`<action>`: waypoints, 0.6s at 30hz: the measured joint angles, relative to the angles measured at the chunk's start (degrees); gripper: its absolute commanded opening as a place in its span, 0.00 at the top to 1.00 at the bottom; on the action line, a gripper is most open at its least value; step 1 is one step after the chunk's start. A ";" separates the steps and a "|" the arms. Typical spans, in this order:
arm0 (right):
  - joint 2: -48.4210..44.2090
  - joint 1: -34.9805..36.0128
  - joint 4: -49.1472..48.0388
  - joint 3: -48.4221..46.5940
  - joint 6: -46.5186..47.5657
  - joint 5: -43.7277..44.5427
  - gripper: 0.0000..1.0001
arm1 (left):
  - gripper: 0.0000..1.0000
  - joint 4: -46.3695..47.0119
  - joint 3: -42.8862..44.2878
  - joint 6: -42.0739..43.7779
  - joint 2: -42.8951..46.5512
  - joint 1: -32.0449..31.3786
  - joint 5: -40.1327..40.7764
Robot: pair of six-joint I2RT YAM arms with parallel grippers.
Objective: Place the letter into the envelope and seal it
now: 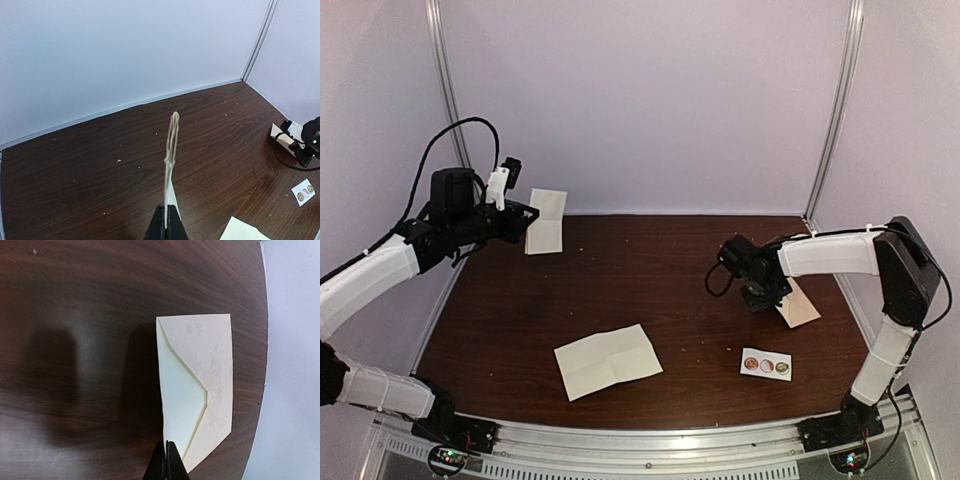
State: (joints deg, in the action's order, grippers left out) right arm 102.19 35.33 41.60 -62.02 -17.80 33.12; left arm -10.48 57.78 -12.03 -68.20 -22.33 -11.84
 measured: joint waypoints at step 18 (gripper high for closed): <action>-6.60 0.87 6.88 -18.67 -5.18 -39.32 1.00 | 1.00 -0.02 0.00 -0.55 -0.39 0.00 -1.36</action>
State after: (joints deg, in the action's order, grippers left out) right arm 95.59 36.21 48.49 -80.68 -22.98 -6.20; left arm -10.50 57.78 -12.58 -68.60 -22.33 -13.19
